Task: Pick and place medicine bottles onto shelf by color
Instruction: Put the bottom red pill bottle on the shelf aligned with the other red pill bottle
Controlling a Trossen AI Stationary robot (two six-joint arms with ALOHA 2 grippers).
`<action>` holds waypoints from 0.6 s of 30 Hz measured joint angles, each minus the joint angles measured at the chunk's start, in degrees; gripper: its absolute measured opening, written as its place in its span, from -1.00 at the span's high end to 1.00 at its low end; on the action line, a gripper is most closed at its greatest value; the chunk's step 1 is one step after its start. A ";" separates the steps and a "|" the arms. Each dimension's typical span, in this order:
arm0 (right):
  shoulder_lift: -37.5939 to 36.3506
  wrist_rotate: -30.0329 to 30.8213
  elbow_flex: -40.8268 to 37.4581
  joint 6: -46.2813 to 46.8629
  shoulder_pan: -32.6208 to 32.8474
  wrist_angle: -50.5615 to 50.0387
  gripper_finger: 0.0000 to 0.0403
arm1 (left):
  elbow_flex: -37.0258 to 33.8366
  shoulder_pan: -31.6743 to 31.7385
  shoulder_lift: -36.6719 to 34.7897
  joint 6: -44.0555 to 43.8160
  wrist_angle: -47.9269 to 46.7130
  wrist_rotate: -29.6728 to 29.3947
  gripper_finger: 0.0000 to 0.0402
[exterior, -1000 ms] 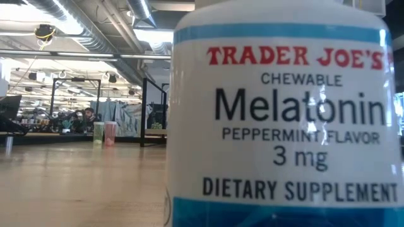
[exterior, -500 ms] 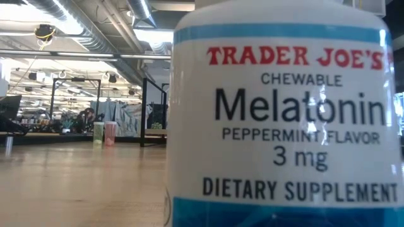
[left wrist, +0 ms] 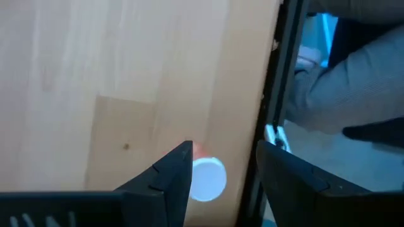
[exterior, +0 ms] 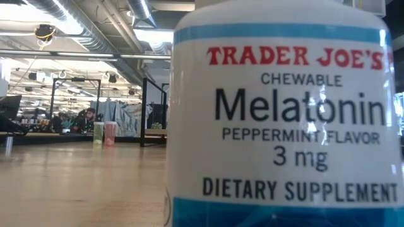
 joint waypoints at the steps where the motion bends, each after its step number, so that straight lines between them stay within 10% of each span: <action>1: 0.00 0.00 0.00 0.00 0.00 -0.02 0.38 | 0.00 -0.02 -0.08 0.18 -0.83 0.66 0.16; 18: 0.00 0.02 0.00 -0.01 0.00 0.00 0.38 | 0.00 2.05 -0.17 -2.66 -5.39 9.52 0.16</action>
